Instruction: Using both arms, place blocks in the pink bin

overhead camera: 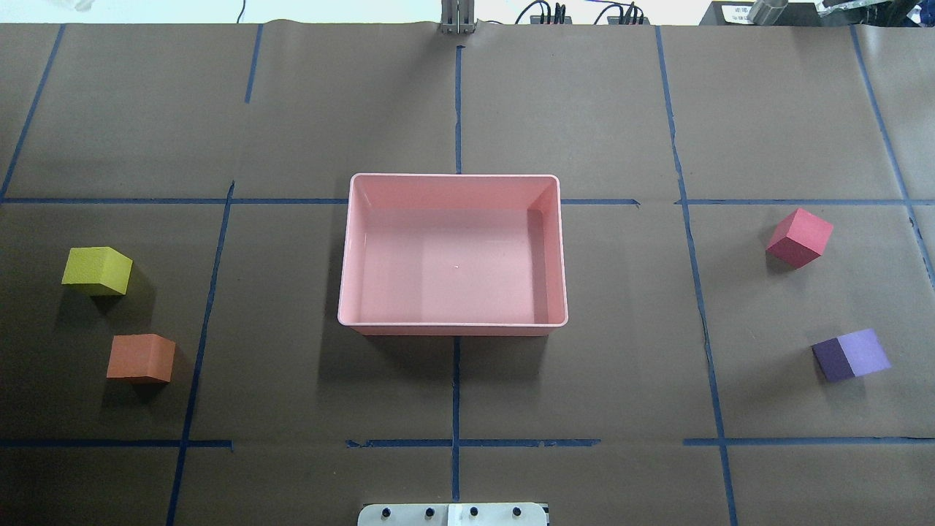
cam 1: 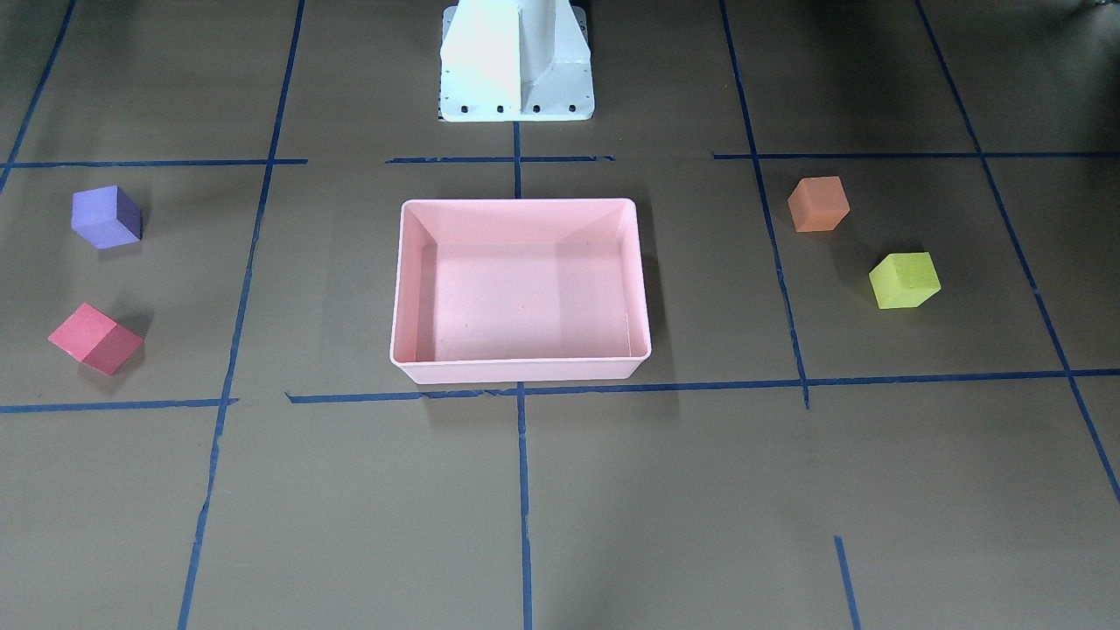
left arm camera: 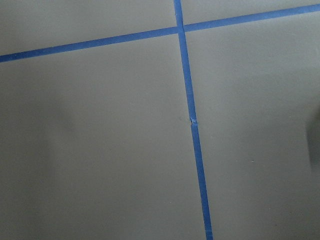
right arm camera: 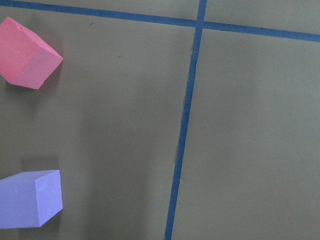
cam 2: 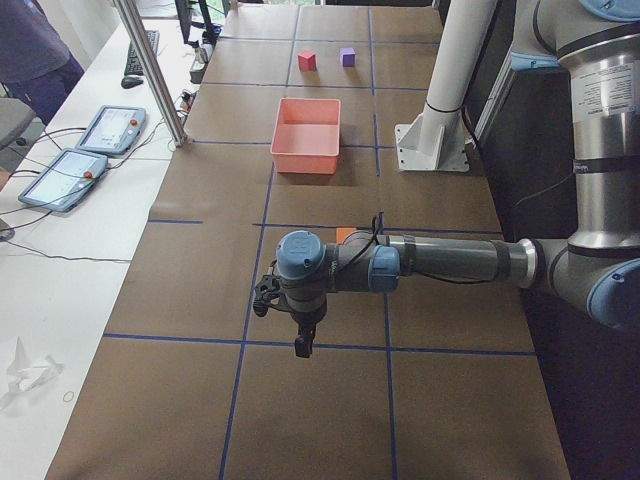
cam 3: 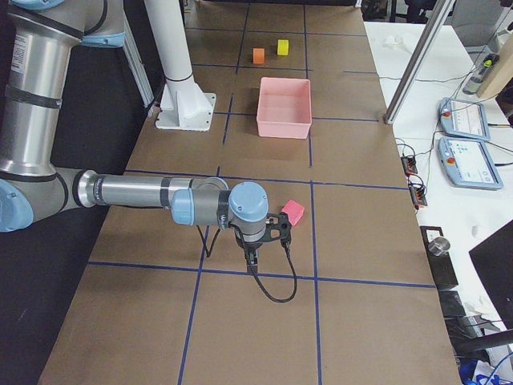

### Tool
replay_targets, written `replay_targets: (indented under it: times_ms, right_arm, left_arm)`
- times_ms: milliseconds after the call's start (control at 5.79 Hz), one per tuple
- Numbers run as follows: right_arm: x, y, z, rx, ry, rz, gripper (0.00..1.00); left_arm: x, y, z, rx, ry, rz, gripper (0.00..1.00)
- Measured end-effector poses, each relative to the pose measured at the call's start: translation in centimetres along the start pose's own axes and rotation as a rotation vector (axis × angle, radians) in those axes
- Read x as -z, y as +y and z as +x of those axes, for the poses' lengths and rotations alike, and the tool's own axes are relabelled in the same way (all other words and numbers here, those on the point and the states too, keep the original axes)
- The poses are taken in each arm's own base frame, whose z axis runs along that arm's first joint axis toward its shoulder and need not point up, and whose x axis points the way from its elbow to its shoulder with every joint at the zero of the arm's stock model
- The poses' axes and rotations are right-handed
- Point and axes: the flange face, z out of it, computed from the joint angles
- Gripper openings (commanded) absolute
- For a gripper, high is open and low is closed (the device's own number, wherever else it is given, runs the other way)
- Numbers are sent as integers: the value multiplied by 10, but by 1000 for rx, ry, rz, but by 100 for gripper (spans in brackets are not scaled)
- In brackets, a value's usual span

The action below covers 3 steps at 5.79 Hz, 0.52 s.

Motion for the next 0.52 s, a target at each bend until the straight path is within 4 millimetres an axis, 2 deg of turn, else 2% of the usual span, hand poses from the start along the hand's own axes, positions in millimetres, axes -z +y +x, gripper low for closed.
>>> replay_targets:
  times_ms: [345,518]
  right_arm:
    - [5,-8,-6,26,1,21,100]
    - [9,-21,-18,104,1,73,100]
  left_arm:
    - [0,0,0,-2,0,1,100]
    - [-1,0,0,-1,0,0,100]
